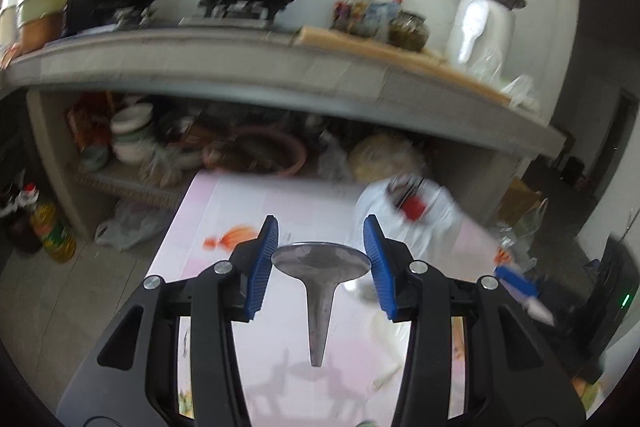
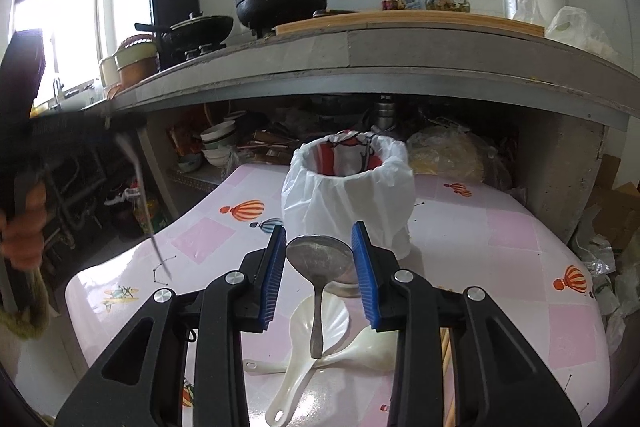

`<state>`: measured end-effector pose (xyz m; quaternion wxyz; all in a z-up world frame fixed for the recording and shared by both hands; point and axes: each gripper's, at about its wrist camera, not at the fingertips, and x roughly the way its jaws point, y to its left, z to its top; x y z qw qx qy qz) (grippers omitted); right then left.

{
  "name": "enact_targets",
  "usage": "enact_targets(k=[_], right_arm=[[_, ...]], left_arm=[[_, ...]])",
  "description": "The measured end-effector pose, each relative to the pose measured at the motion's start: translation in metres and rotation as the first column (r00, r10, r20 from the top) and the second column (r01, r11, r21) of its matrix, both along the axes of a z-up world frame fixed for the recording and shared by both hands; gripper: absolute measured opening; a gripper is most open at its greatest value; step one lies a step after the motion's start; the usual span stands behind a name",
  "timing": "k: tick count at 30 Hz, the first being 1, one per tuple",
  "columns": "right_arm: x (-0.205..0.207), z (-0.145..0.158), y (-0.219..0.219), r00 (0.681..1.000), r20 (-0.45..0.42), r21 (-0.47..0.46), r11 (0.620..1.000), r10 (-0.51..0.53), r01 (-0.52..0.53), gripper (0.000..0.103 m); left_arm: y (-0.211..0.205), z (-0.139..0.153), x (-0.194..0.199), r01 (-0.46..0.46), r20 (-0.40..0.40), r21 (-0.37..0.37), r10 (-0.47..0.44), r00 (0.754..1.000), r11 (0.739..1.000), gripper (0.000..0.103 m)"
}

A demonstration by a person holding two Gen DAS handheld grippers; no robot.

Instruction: Organize utensils

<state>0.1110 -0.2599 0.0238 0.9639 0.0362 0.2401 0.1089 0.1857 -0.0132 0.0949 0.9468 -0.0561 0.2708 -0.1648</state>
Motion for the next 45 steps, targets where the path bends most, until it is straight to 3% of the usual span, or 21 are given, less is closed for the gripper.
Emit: enact_targets(k=[5,9,10,11,12,16,20,31,45], right_arm=[[-0.001,0.001,-0.009,1.0,0.004,0.008,1.0,-0.023,0.023,0.033],[0.001,0.0,-0.013,0.999,-0.003,0.013,0.999,-0.034,0.034,0.031],[0.002,-0.001,-0.014,0.999,-0.006,0.015,0.999,-0.037,0.037,0.028],[0.003,-0.002,-0.016,0.999,-0.01,0.018,0.999,-0.039,0.039,0.011],[0.005,-0.003,-0.017,0.999,-0.019,0.022,0.999,-0.04,0.04,0.004],[0.013,-0.011,-0.027,0.997,-0.046,0.042,0.997,-0.061,0.063,0.004],[0.019,-0.021,-0.04,0.995,-0.077,0.081,0.994,-0.067,0.073,0.004],[0.002,-0.025,-0.071,0.988,-0.108,0.14,0.982,-0.111,0.125,0.004],[-0.02,-0.035,-0.081,0.982,-0.143,0.174,0.973,-0.127,0.151,0.004]], left_arm=[[-0.034,0.051,0.03,0.086,0.089,-0.023,-0.083,0.993,0.996,0.042],[-0.066,0.073,0.059,0.155,0.125,-0.042,-0.149,0.981,0.987,0.042],[-0.077,0.075,0.068,0.167,0.123,-0.041,-0.161,0.979,0.985,0.042],[-0.087,0.074,0.076,0.174,0.122,-0.033,-0.169,0.978,0.984,0.042],[-0.095,0.072,0.083,0.18,0.119,-0.028,-0.175,0.977,0.983,0.042],[-0.132,0.047,0.115,0.226,0.062,-0.031,-0.224,0.973,0.974,0.042],[-0.157,0.018,0.132,0.224,-0.007,0.02,-0.224,0.975,0.974,0.042],[-0.169,-0.011,0.156,0.191,-0.066,0.076,-0.186,0.98,0.979,0.042],[-0.191,-0.064,0.162,0.19,-0.146,0.203,-0.162,0.976,0.961,0.042]])
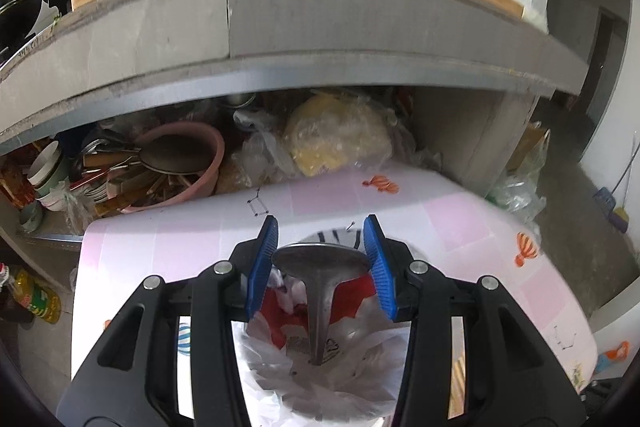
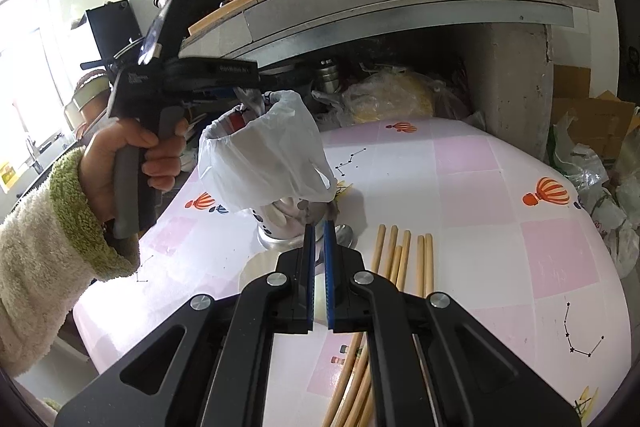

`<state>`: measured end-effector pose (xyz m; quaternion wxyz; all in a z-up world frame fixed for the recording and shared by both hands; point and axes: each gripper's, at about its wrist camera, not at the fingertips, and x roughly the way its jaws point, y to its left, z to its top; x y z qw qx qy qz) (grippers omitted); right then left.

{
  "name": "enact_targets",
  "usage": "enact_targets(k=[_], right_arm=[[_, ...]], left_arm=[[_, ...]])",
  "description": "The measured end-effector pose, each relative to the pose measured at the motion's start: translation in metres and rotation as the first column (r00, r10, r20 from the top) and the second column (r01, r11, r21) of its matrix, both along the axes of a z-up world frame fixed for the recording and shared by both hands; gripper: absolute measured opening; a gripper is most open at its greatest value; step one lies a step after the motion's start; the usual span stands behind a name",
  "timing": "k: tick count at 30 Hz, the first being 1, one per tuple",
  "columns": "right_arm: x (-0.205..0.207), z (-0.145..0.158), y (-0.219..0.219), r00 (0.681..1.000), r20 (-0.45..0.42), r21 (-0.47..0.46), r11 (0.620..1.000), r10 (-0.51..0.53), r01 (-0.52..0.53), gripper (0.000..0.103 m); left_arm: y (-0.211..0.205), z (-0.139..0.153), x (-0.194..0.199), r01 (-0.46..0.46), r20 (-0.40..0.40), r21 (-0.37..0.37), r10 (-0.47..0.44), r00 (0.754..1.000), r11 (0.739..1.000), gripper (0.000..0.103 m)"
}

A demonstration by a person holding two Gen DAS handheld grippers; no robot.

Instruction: Organize utensils

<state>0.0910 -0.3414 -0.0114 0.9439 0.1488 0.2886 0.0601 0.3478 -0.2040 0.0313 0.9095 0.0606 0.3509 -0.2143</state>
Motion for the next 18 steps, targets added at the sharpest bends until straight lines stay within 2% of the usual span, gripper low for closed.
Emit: enact_targets(k=[5,11,18], right_arm=[[0.0,-0.001,-0.003,1.0,0.0,0.006,1.0,0.0,0.0,0.004],[-0.002,-0.001,-0.005,1.0,0.003,0.017,1.0,-0.002,0.002,0.004],[-0.006,0.003,-0.006,1.0,0.011,0.028,1.0,-0.007,0.006,0.006]], left_arm=[[0.0,-0.003,-0.002,-0.013,-0.002,0.021,0.013,1.0,1.0,0.043],[0.007,0.008,-0.005,-0.037,0.011,0.01,0.037,0.999,0.999,0.056],[0.033,0.033,-0.022,-0.07,0.059,-0.042,0.072,0.996,0.997,0.068]])
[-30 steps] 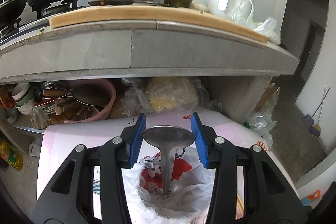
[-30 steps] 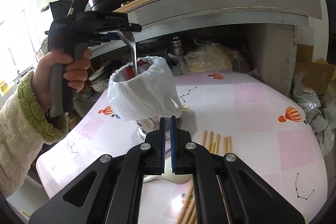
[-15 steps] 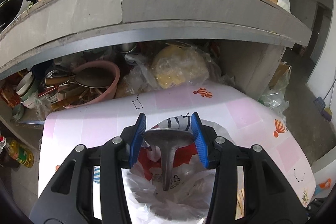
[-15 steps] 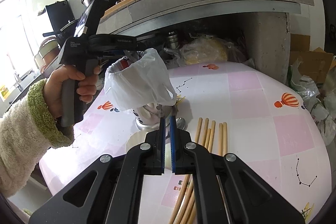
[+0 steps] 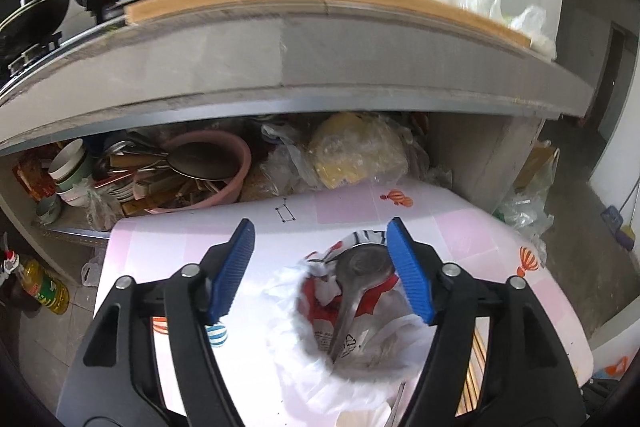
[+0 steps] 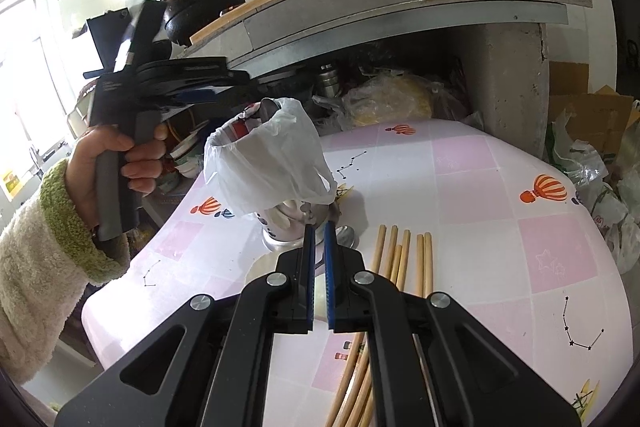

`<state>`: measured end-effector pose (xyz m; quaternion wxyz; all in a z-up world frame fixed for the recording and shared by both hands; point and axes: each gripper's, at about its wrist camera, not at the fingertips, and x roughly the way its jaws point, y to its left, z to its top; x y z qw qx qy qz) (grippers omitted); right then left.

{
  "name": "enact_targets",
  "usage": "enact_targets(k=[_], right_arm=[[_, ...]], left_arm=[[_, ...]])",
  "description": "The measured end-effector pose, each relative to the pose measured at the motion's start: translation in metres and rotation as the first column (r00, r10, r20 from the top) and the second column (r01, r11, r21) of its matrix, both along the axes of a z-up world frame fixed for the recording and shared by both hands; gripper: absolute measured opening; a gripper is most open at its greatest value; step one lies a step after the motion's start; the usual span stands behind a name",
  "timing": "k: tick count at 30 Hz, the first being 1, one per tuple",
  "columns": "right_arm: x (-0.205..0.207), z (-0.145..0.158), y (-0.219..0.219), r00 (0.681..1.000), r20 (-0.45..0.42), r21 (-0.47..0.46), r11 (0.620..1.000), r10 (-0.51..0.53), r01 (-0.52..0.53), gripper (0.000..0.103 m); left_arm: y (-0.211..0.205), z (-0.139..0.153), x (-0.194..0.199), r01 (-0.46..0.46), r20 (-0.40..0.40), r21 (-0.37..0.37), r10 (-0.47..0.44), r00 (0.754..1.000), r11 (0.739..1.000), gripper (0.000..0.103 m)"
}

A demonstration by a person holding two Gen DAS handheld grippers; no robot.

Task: Organize utensils
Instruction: 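Move the left tool to the small steel spoon beside the holder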

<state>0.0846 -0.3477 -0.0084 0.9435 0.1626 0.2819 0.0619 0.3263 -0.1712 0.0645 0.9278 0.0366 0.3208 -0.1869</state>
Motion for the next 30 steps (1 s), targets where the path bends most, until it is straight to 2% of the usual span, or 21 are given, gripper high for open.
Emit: enact_targets(k=[4,9,11,14,16,20,24,27,30], right_arm=[[-0.002,0.002,0.0,1.0,-0.01,0.016,1.0,0.01,-0.01,0.008],[-0.003,0.001,-0.001,0.999,-0.031,0.059,0.998,0.027,-0.026,0.026],[-0.001,-0.001,0.001,0.998,-0.049,0.075,0.996,0.048,-0.044,0.036],[0.0,-0.004,0.007,0.995,-0.073,0.077,0.995,0.066,-0.061,0.042],[0.002,-0.007,0.012,0.993,-0.093,0.074,0.995,0.073,-0.067,0.043],[0.005,-0.014,0.016,0.99,-0.122,0.071,0.996,0.066,-0.058,0.043],[0.004,-0.021,0.014,0.989,-0.147,0.048,0.998,0.034,-0.027,0.043],[0.0,-0.025,0.004,0.988,-0.157,0.035,0.999,-0.008,0.013,0.043],[-0.007,-0.029,-0.009,0.985,-0.163,0.038,0.998,-0.051,0.058,0.043]], left_arm=[[0.024,0.012,-0.026,-0.012,0.037,-0.026,0.013,0.999,1.0,0.073],[0.055,0.011,-0.063,-0.021,0.054,-0.05,0.024,0.998,0.999,0.078],[0.068,0.002,-0.079,-0.023,0.042,-0.058,0.026,0.999,0.998,0.079],[0.079,-0.018,-0.095,-0.018,0.013,-0.052,0.019,1.0,0.998,0.079],[0.079,-0.036,-0.106,-0.005,-0.007,-0.037,0.004,1.0,0.999,0.079],[0.067,-0.069,-0.124,0.069,-0.046,-0.01,-0.069,0.997,0.998,0.079],[0.038,-0.095,-0.137,0.199,-0.053,0.014,-0.198,0.979,0.98,0.078],[0.01,-0.116,-0.134,0.297,-0.104,0.032,-0.292,0.951,0.954,0.066],[-0.015,-0.131,-0.127,0.345,-0.154,0.045,-0.335,0.93,0.938,0.056]])
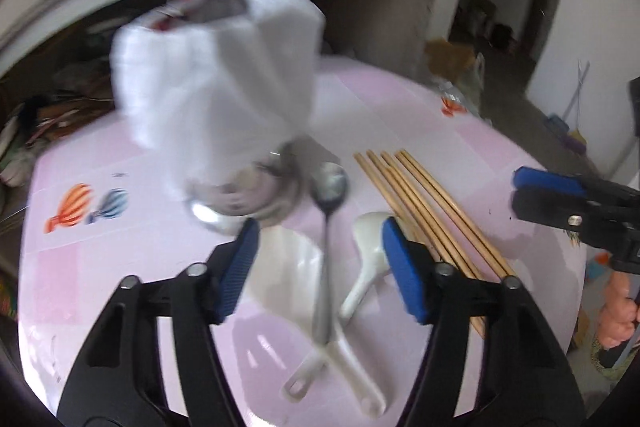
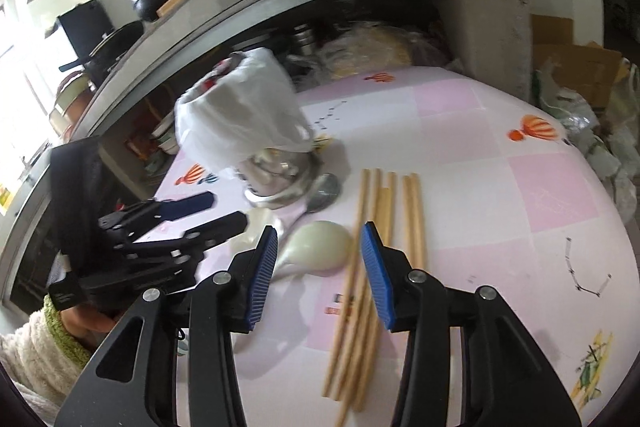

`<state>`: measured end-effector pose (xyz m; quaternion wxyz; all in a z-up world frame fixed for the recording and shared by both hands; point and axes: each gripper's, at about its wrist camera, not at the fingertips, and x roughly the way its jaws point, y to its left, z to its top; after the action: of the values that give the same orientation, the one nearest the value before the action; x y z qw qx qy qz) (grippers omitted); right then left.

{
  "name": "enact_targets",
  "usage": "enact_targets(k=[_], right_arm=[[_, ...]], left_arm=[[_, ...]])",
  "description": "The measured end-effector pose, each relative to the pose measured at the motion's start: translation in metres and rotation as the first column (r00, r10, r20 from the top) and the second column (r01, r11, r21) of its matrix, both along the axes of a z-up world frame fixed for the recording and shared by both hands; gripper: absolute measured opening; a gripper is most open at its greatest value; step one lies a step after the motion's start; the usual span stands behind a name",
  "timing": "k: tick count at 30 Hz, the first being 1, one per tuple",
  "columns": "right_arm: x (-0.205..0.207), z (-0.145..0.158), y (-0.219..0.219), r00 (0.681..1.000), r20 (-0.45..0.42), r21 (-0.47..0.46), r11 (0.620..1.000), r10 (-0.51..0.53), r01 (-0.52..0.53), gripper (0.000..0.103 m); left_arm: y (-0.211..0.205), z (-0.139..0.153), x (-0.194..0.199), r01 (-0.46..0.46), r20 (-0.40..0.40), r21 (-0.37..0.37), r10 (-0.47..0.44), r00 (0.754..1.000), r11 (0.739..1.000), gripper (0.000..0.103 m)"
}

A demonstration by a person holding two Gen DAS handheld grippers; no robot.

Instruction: Organize utensils

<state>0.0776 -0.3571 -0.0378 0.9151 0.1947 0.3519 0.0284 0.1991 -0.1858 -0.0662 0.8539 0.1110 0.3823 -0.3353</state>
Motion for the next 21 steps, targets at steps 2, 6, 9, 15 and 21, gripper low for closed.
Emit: enact_targets(k=[2,6,9,15,21], right_arm=[[-0.005,-0.003,-0.008,1.0,-0.003,0.003,1.0,-0.021,0.021,0.043],[-0.01,-0.013,-0.025,0.998,-0.012,0.028,0.998,-0.055,0.055,0.043],[-0.01,-0.02,-0.036,0.998,-0.014,0.054,0.997,-0.062,0.063,0.043],[-0.009,-0.029,-0.047,0.998,-0.006,0.093,0.994,-0.058,0.059,0.043],[-0.011,-0.036,-0.05,0.999,-0.002,0.127,0.991,-0.053,0.053,0.043]], left_arm=[[-0.02,-0.009,0.01,0.026,-0.023,0.034,-0.025,0.999,0.999,0.053],[-0.046,-0.025,0.029,0.025,-0.062,0.107,-0.018,0.998,0.994,0.039],[-0.053,-0.038,0.039,0.006,-0.094,0.138,0.008,0.996,0.99,0.035],[-0.065,-0.047,0.051,-0.027,-0.099,0.183,0.046,0.994,0.983,0.035],[-0.078,-0.053,0.054,-0.049,-0.086,0.217,0.069,0.994,0.975,0.038]])
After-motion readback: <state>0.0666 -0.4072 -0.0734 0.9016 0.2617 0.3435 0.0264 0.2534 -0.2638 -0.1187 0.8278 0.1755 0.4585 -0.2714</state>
